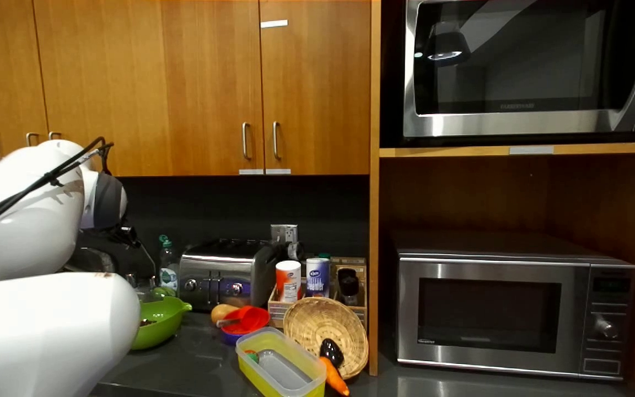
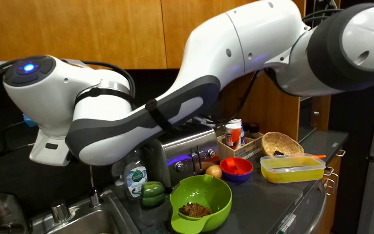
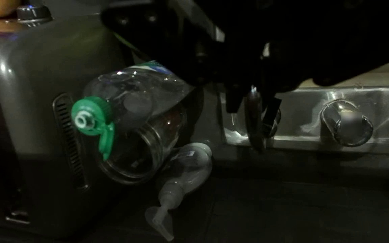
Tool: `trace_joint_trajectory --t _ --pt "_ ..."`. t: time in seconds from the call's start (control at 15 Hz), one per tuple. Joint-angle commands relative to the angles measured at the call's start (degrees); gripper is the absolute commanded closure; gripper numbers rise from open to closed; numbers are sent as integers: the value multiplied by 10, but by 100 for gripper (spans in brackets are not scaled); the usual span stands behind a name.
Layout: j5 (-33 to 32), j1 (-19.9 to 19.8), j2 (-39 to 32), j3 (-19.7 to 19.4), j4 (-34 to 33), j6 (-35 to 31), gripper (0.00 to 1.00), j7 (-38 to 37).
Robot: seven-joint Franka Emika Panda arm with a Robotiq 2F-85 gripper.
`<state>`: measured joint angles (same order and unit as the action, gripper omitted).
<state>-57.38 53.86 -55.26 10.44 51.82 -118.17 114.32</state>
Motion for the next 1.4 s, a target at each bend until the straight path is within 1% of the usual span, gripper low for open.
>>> trace_joint_trajectory --t 0.0,0.53,0.6,0.67,0.73,0.8,0.87,1.13,1.27,1.33 --pt "-15 3 38 -10 38 13 96 -17" --pt "-21 2 53 -13 65 15 96 -38" --pt "-20 2 54 -12 67 14 88 -39" --pt "-19 1 54 -10 70 12 61 -40" --pt "-18 0 56 -9 75 8 62 -42" --pt "-16 -2 58 -8 79 6 59 -48" --pt "-14 -4 61 -7 86 4 54 -55" --pt "-9 -12 81 -3 129 -4 28 -91" --pt "-5 -16 97 1 165 -8 15 -117" --pt "-2 -18 108 3 187 -13 7 -133"
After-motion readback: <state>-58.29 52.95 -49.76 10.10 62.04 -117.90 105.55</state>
